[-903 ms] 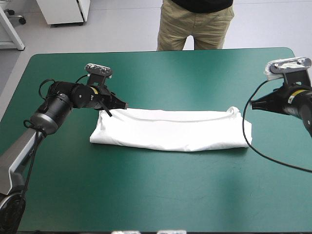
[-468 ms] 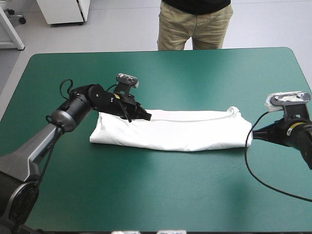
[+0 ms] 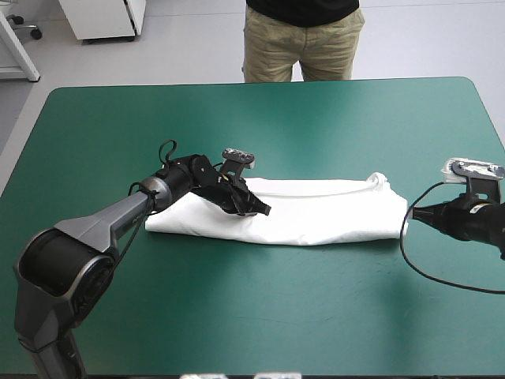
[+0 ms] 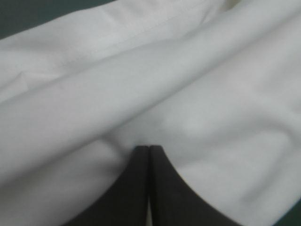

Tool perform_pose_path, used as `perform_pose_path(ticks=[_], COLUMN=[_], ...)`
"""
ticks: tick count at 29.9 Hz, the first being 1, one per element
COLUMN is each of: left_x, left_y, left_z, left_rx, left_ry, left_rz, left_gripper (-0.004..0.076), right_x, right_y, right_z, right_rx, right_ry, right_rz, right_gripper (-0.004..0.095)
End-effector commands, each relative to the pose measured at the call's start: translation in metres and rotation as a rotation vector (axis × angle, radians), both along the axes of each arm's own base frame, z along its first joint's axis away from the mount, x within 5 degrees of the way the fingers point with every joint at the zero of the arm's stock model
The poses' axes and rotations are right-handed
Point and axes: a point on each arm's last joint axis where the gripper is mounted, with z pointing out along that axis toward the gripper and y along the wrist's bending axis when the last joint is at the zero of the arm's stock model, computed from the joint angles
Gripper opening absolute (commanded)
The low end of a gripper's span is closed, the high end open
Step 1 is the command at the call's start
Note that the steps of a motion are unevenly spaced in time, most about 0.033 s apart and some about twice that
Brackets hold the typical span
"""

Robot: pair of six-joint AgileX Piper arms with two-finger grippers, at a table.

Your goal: Fold the cloth

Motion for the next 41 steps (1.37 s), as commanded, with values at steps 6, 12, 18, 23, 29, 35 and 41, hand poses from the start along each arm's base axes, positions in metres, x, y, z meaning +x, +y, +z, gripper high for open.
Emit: perform_pose_path(ticks=[6,12,18,23,29,35,41], left_x=[0.002,0.002,0.001,0.001,0.001,0.001,0.002], left_y=[-0.006,-0.006,-0.006,-0.006,-0.006,-0.006,-0.006], left_z=[0.016,0.016,0.016,0.016,0.016,0.016,0.016], left_rx=[-0.057,-0.055,-0.054,-0.054,-0.053,-0.053,-0.057], left_ry=[-0.031,-0.03,-0.026,-0.026,-0.022,-0.022,-0.031], left_rz=[0.015,0.01,0.008,0.008,0.006,0.006,0.016], left_gripper=[-0.0009,-0.0009,-0.0009,-0.0009,-0.0009,-0.0009,-0.0009], right_x=[0.033,0.051,0.062,0.069,0.07,0.076,0.076], right_y=[0.0,-0.003,-0.008,-0.009,-0.007,-0.003,0.002], right_z=[-0.024,-0.043,-0.063,-0.084,-0.096,-0.091,-0.08], right_rx=[0.195,0.263,0.269,0.3,0.339,0.398,0.431], right_ry=[0.024,0.052,0.106,0.187,0.249,0.167,0.108], right_rz=[0.196,0.135,0.115,0.113,0.146,0.159,0.189], right_gripper=[0.0103,0.0689,0.0677,0.0548,0.031,-0.0013,-0.0017])
